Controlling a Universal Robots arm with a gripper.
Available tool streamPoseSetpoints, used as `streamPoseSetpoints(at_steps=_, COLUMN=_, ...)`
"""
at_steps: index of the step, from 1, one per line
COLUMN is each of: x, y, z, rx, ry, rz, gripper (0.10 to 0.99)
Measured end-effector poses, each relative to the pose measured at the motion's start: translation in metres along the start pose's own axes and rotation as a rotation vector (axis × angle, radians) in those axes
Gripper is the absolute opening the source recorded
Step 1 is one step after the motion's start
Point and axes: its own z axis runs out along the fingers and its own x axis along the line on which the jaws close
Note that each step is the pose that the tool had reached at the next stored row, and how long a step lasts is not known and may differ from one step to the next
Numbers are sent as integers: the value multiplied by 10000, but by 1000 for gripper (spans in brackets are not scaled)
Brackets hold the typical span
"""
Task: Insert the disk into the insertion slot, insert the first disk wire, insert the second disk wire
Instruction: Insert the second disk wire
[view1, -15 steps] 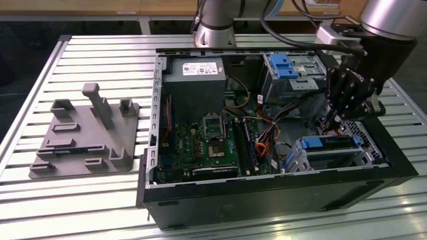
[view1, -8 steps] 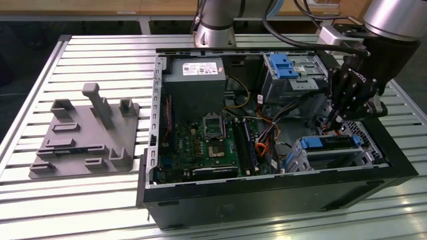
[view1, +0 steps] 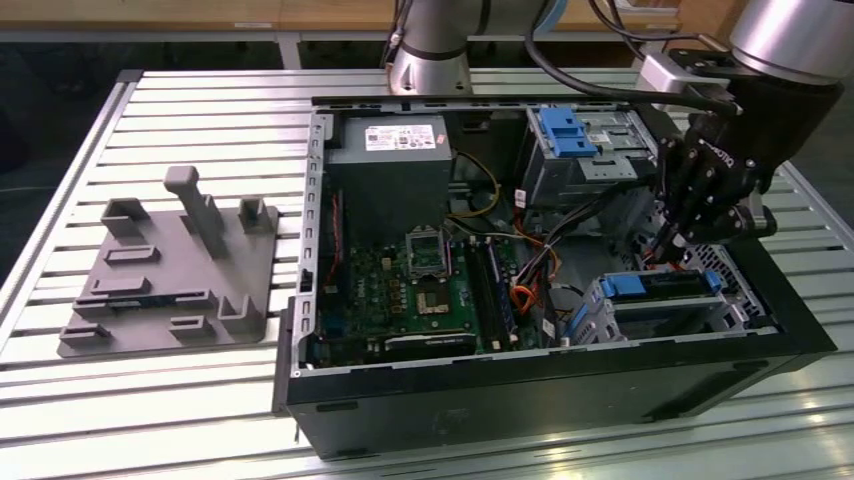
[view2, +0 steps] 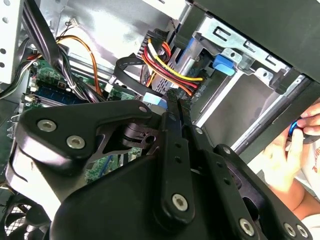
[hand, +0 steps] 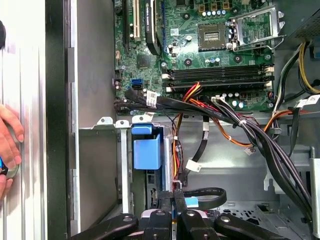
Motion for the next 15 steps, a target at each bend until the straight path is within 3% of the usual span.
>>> streamPoseSetpoints(at_steps=9, x=48, y=-3, z=7, rx=-34, ry=-42, rz=213, gripper=145)
streamPoseSetpoints(at_steps=15, x=52, y=11, z=8, rx=13, ry=-43, rz=-94, gripper=145)
